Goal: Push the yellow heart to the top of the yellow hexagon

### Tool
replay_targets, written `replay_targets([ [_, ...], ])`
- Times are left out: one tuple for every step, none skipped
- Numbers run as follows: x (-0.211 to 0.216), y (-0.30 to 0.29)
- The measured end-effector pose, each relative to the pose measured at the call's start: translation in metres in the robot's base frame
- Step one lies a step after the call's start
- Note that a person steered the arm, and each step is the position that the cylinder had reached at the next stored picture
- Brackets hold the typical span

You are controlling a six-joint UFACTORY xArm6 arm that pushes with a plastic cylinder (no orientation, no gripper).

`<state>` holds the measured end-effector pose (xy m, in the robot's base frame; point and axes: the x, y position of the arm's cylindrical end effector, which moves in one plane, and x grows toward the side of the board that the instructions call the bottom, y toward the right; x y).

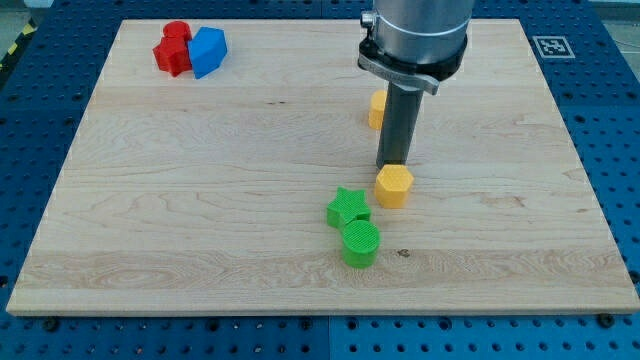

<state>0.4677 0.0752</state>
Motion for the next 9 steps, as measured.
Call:
replay_targets([
  [0.000, 0.000],
  [0.019, 0.001],
  [0.031, 0.001],
  [0.038, 0.001],
  [0.042, 0.002],
  [0.046, 0.002],
  [0.054, 0.005],
  [0.054, 0.005],
  [0.044, 0.005],
])
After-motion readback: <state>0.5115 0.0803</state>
